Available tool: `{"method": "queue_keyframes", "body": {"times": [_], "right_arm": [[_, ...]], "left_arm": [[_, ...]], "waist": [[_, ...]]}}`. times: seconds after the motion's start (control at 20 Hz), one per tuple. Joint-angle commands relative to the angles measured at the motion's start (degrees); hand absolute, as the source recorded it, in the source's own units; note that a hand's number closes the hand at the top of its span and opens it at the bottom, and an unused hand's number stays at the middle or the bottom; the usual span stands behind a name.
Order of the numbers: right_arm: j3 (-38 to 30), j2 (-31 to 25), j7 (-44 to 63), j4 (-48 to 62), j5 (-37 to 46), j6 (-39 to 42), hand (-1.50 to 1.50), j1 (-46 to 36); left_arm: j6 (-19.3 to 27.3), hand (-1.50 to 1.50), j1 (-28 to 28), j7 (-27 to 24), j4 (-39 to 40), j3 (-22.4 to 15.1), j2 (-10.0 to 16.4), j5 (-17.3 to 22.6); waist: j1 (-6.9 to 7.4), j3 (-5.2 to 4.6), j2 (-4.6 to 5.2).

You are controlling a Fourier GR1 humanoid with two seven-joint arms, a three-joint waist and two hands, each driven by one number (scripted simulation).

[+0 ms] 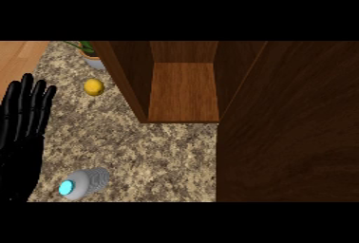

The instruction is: Pick up the bottled water, place it into the cabinet and close the cabinet

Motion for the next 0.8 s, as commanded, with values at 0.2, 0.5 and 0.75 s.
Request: {"method": "queue_keyframes", "body": {"times": [0.2, 0.5, 0.75], "right_arm": [[-0.51, -2.85, 1.33, -3.22, 0.09, 2.66, -1.50, 9.94], [1.70, -2.44, 4.77, -9.12, -10.17, 7.67, -1.50, 17.05], [2.75, -3.06, 7.25, -19.34, -12.52, 8.66, -1.50, 24.39]], "left_arm": [[18.96, -1.50, 10.82, -1.53, -11.21, 0.91, -6.70, -14.08], [36.84, -1.50, 26.44, -3.97, -16.80, -11.76, -6.82, -2.79], [45.72, -1.50, 36.82, -10.76, -21.44, -29.43, -6.85, -10.34]], "waist": [[1.55, 1.75, -1.41], [1.72, 1.57, -1.58], [1.12, 1.65, -1.50]]}}
